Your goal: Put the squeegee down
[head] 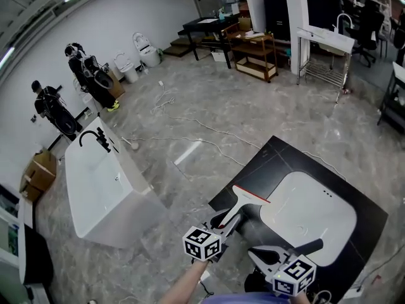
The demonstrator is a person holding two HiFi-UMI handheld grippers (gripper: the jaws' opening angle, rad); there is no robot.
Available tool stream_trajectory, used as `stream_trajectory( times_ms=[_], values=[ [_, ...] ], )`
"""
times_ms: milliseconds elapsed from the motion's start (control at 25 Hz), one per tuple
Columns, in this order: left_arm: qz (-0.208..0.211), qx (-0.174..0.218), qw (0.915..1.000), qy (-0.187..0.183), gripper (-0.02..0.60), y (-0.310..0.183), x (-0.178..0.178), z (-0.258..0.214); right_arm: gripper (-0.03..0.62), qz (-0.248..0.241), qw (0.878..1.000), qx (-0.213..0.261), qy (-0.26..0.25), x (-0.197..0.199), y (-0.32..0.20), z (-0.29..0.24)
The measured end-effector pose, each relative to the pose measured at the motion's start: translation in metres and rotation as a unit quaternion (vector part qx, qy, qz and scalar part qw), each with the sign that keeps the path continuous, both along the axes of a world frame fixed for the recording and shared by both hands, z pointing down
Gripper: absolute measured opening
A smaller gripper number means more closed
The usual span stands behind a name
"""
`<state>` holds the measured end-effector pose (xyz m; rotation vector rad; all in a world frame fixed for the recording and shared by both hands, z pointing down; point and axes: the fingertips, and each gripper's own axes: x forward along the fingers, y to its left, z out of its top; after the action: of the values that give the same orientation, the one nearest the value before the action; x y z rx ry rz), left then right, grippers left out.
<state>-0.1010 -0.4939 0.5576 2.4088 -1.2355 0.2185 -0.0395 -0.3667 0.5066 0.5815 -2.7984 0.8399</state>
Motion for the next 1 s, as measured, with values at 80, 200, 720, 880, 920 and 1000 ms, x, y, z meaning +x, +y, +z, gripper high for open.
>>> stream_trajectory(
  times_ms=[80, 200, 720, 880, 920, 1000],
  values=[
    [0.002, -0.016, 0.9999, 0.004, 0.114, -0.005, 0.004, 0.018, 0.017, -0.004, 1.0, -0.002, -0.002, 0.0, 0.0, -0.001],
    [0.001, -0.03, 0.9995, -0.004, 0.114, -0.015, 0.004, 0.042, 0.017, -0.002, 1.0, -0.011, -0.008, -0.001, -0.002, -0.004],
    [-0.015, -0.085, 0.9947, -0.055, 0.114, -0.069, 0.008, 0.107, 0.017, 0.001, 1.0, -0.027, -0.01, 0.0, -0.006, -0.003],
    [0.007, -0.123, 0.9909, -0.055, 0.114, -0.067, 0.015, 0.125, 0.017, 0.004, 0.999, -0.035, -0.011, 0.002, -0.005, -0.001],
    [0.007, -0.133, 0.9899, -0.049, 0.114, -0.065, 0.016, 0.128, 0.017, 0.006, 0.999, -0.037, -0.011, 0.003, -0.004, 0.0],
    [-0.002, -0.141, 0.9894, -0.035, 0.117, -0.063, 0.015, 0.13, 0.017, 0.009, 0.999, -0.039, -0.008, 0.005, -0.004, 0.001]
  ],
)
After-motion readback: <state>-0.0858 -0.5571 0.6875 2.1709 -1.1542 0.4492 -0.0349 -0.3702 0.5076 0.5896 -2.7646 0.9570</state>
